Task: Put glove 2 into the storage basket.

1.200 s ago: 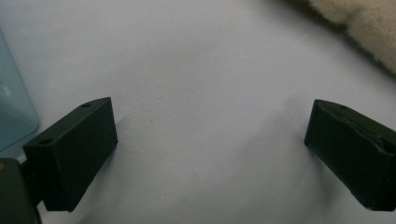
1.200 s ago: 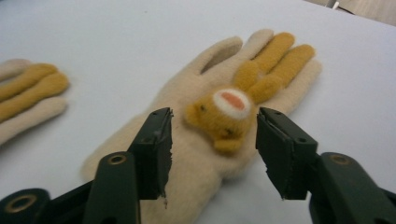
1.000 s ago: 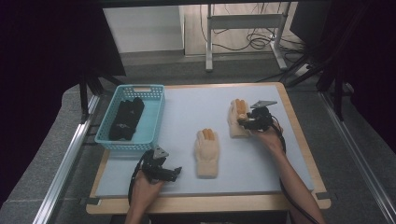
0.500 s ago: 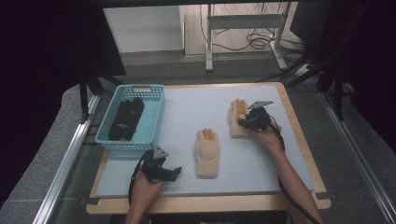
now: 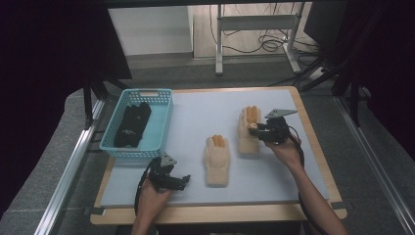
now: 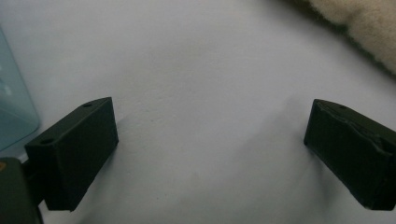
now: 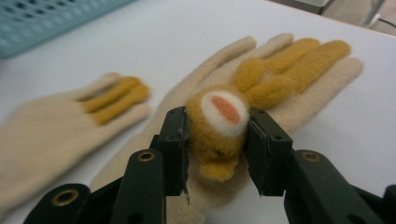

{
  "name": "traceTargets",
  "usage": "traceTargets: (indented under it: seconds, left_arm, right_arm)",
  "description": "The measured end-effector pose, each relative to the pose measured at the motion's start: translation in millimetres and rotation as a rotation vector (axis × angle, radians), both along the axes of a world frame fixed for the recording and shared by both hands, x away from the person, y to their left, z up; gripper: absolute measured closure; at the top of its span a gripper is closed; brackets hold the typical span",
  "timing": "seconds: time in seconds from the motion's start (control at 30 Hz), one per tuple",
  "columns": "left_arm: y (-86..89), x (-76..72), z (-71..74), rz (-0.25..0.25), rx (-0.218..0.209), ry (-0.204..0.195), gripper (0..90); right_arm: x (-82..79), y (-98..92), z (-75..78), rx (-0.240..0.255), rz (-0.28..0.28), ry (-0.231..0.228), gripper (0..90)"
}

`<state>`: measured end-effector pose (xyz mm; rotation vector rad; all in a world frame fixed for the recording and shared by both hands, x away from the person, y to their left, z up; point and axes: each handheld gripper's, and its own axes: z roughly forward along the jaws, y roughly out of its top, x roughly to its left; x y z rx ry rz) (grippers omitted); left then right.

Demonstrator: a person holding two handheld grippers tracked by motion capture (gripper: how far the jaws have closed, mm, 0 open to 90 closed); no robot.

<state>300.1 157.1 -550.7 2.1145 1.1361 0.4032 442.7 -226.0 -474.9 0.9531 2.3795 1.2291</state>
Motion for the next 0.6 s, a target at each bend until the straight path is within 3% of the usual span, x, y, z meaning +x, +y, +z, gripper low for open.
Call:
traceTargets:
  seconds: [0.1,0.3,0.43,0.6]
  left_arm:
    - [0.0,0.0,0.0,0.000,0.000,0.000,3.4]
    - [0.1,0.1,0.0,-0.001,0.001,-0.001,3.4]
    - [-0.1,0.1,-0.1,0.001,-0.002,-0.002,3.4]
    - [-0.1,0.1,-0.1,0.001,-0.001,-0.002,3.4]
  right_arm:
    - [-14.6,5.6,11.1,0.009,0.027,-0.008,60.6]
    - [-49.8,23.0,25.5,0.077,0.082,0.001,60.4]
    - [-70.8,43.1,22.0,0.104,0.126,0.023,60.2]
    - [-84.7,70.6,9.9,0.087,0.167,0.051,60.1]
